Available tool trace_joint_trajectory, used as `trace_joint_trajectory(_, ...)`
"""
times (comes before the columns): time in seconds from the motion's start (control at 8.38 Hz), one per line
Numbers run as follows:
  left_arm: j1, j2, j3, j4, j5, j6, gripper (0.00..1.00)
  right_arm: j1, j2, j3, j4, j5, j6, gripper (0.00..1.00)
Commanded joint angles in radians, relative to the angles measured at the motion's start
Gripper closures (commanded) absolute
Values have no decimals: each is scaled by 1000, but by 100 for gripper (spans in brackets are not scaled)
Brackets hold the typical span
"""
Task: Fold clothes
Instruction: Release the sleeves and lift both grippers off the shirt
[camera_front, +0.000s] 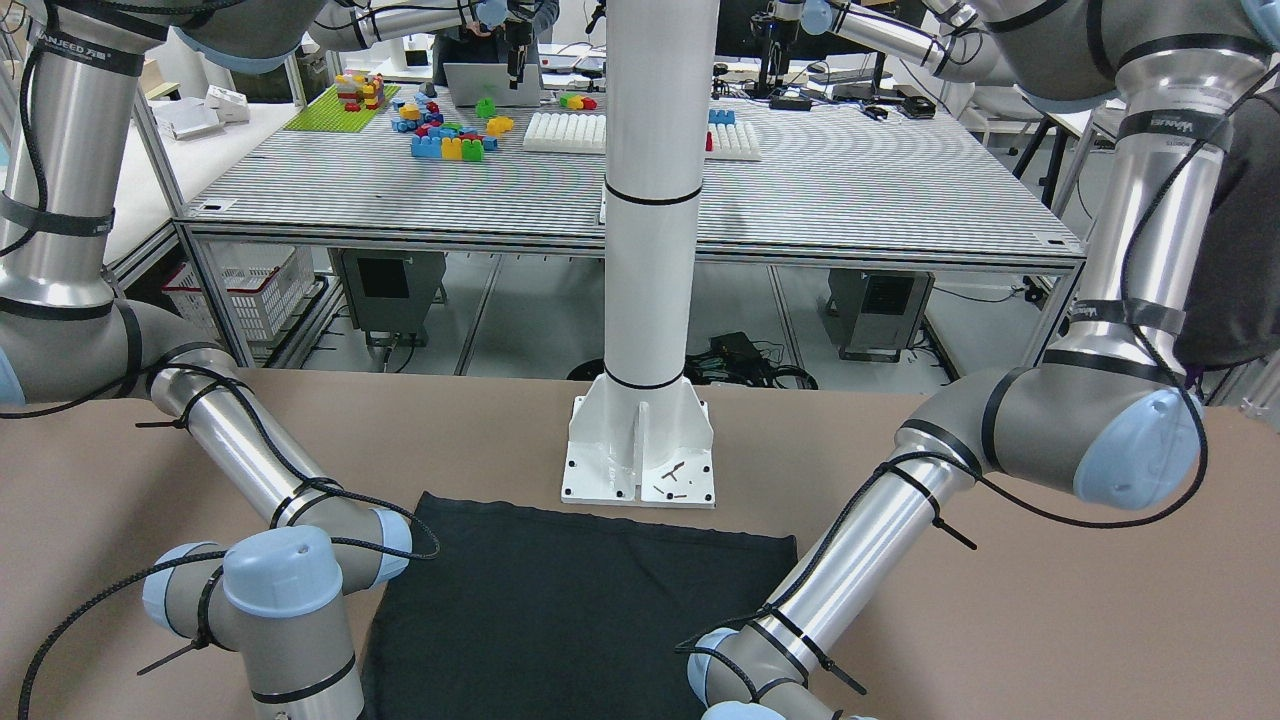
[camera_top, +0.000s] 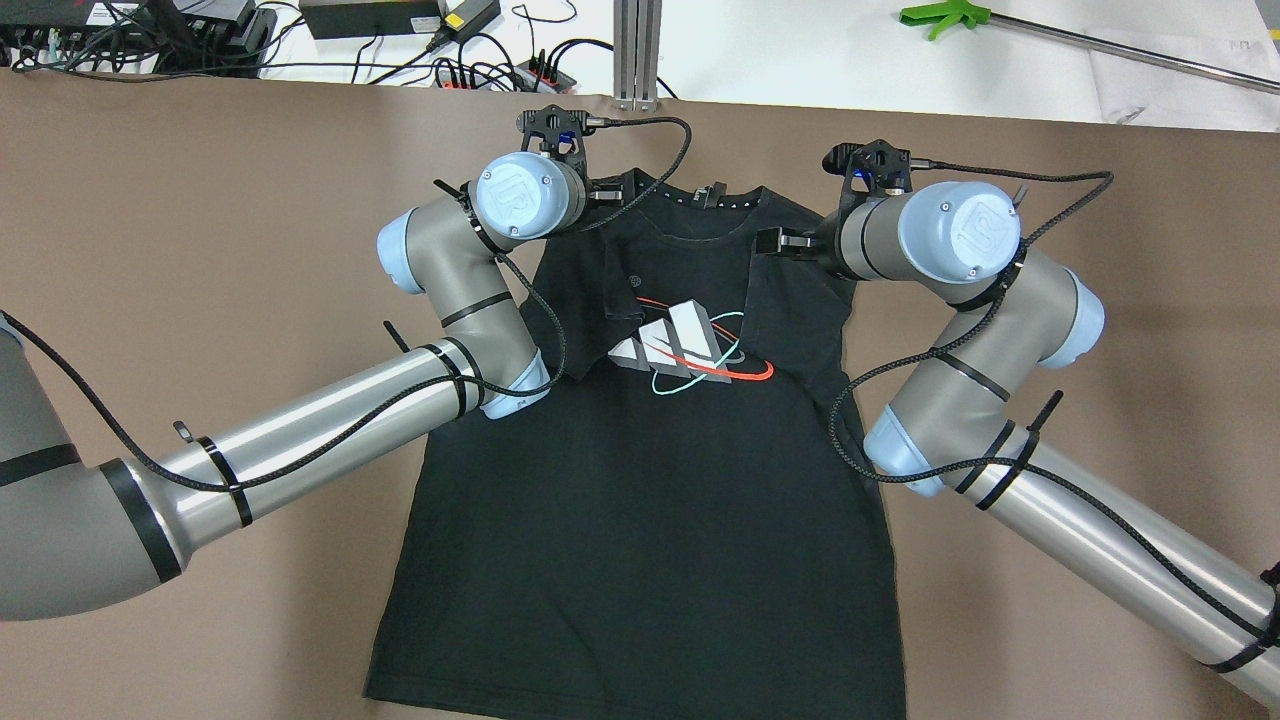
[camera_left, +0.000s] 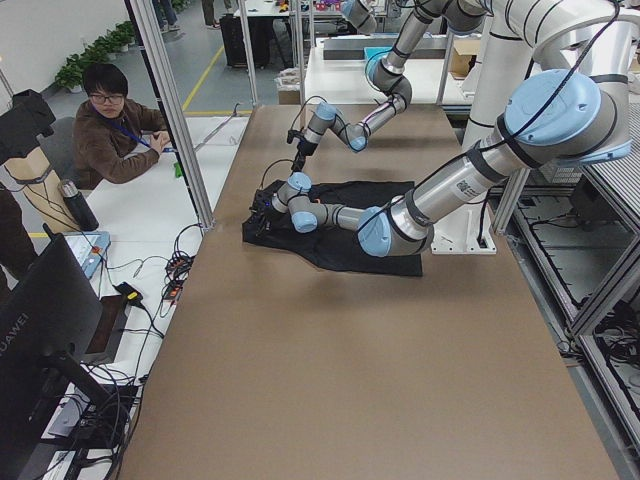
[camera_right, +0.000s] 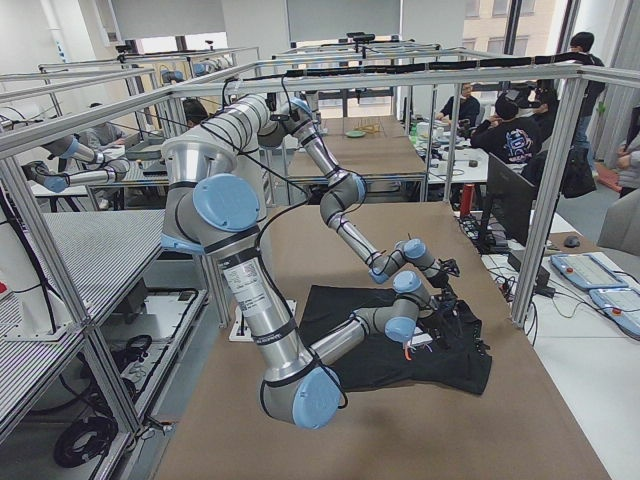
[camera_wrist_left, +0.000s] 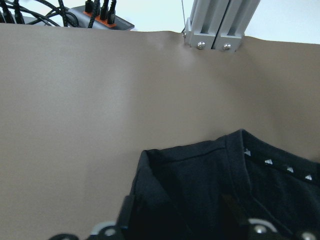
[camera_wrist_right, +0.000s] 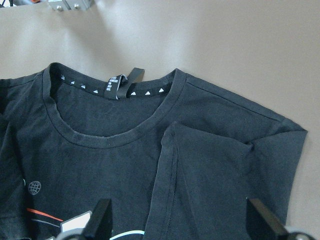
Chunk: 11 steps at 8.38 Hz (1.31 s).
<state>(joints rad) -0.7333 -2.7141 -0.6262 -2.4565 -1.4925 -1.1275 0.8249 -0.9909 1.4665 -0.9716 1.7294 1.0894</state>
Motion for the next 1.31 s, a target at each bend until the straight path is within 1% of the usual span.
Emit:
trace_joint_trajectory(0.0, -1, -1, 2, -2, -3, 0, 100, 0, -2, -3, -1, -1, -3, 6)
trace_joint_trajectory(0.48, -26, 0, 2, -2, -17, 2, 100, 0, -2, -6, -3, -2, -5, 6)
trace_joint_trajectory(0.6, -53, 4, 2, -1, -50, 2, 100, 0, 0, -6, -3, -2, -6, 6)
trace_joint_trajectory(0.72, -72, 11, 2, 1, -57, 2, 100, 0, 0, -6, -3, -2, -6, 6)
trace_joint_trajectory(1.19, -109, 50, 2, 5, -45, 14, 100, 0, -2, -9, -3, -2, -6, 6)
